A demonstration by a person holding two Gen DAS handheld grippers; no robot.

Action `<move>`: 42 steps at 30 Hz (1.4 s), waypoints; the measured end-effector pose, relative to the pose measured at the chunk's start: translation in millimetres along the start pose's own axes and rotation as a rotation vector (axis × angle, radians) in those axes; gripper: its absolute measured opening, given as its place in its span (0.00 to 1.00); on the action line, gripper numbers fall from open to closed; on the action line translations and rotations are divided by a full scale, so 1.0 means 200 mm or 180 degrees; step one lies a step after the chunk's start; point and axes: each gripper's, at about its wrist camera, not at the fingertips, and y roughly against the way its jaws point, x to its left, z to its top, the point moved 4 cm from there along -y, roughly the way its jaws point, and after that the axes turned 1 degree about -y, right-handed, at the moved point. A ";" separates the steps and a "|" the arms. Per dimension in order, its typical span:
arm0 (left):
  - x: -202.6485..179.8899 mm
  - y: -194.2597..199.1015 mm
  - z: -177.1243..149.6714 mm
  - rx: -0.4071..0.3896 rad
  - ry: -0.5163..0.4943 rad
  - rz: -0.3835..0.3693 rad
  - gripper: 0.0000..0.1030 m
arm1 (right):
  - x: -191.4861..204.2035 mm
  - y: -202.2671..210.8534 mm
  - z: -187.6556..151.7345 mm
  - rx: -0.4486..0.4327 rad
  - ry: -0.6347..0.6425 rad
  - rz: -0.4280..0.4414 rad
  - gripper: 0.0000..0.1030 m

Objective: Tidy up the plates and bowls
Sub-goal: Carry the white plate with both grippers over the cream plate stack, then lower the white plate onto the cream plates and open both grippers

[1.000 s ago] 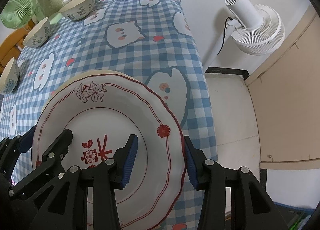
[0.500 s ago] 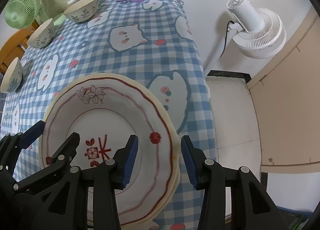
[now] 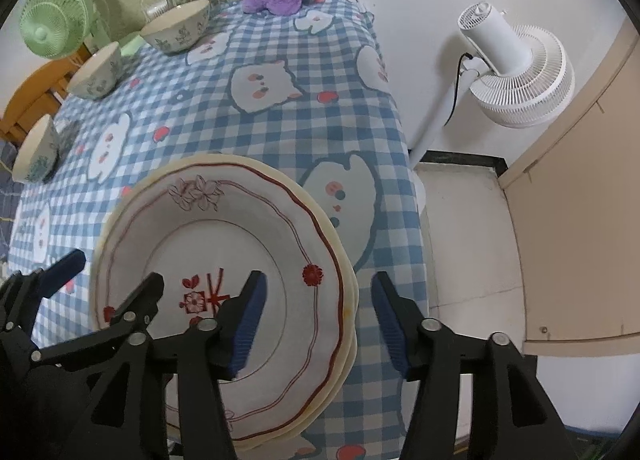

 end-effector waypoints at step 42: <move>0.15 0.77 0.19 -0.0957 0.0424 -0.0112 0.82 | 0.34 0.76 0.25 -0.0965 0.0359 0.0497 0.91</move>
